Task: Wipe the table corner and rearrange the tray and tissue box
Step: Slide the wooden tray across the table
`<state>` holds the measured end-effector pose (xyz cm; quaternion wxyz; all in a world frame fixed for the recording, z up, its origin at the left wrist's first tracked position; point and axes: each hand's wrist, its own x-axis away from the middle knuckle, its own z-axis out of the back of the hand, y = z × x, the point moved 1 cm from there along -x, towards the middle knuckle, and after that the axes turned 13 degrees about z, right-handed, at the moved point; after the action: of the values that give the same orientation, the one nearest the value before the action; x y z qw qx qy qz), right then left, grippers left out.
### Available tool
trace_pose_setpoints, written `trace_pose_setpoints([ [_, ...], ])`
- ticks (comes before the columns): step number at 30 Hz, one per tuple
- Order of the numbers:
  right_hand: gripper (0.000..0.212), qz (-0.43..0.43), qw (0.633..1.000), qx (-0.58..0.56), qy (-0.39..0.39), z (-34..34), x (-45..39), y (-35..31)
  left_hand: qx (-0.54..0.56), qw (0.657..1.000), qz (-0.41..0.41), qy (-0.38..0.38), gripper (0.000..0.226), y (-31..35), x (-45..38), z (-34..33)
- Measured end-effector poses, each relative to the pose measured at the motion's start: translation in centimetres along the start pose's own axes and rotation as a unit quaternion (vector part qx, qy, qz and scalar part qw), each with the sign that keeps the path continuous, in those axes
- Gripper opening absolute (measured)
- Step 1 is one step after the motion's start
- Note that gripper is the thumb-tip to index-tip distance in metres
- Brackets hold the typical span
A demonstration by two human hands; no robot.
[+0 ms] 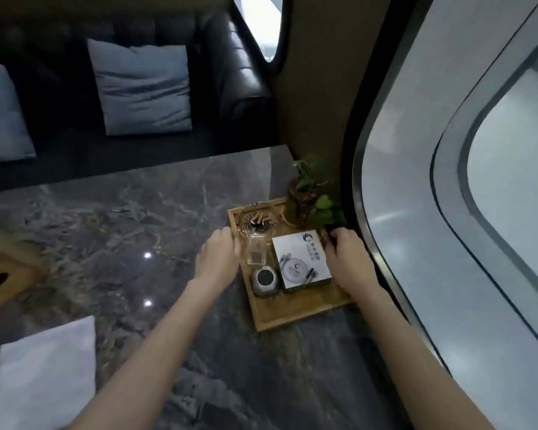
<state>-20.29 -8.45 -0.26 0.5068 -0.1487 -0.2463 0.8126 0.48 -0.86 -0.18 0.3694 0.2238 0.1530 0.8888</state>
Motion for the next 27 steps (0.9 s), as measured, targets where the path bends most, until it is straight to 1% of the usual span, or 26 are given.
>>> trace_pose_setpoints([
  [2,0.034,-0.044,0.997,-0.043,0.043,-1.0,0.7,1.4,0.027,0.999,0.013,-0.021,0.022,-0.7,-0.4,-1.7],
  [3,0.038,-0.056,0.996,-0.056,0.049,-1.8,1.2,2.2,0.033,0.999,0.014,-0.028,0.022,-1.2,-0.6,-2.7],
  [5,0.046,-0.075,0.995,-0.061,0.037,-3.2,2.2,3.5,0.025,0.999,0.014,-0.027,0.025,-2.0,-0.6,-4.5],
  [9,0.054,-0.072,0.997,0.037,-0.004,-5.4,3.0,5.7,-0.001,1.0,0.02,-0.003,0.028,-2.7,-0.3,-6.8],
  [14,0.052,-0.094,0.99,0.096,-0.034,-6.6,3.8,6.7,0.036,0.998,0.055,-0.007,0.033,-2.8,0.4,-8.2],
  [19,0.045,-0.114,0.986,0.118,-0.027,-7.1,3.4,6.6,0.002,0.995,0.099,0.002,0.031,-2.6,-0.1,-8.7],
  [22,0.04,-0.127,0.984,0.124,-0.013,-7.1,3.4,6.4,-0.02,0.996,0.087,0.001,0.034,-2.5,-0.4,-8.4],
  [25,0.038,-0.124,0.987,0.105,-0.003,-7.5,2.8,6.3,-0.037,0.996,0.086,-0.006,0.029,-2.5,-1.6,-8.2],
  [27,0.037,-0.126,0.988,0.093,0.007,-7.6,2.9,6.2,-0.057,0.996,0.066,-0.018,0.026,-2.4,-1.9,-8.0],
])
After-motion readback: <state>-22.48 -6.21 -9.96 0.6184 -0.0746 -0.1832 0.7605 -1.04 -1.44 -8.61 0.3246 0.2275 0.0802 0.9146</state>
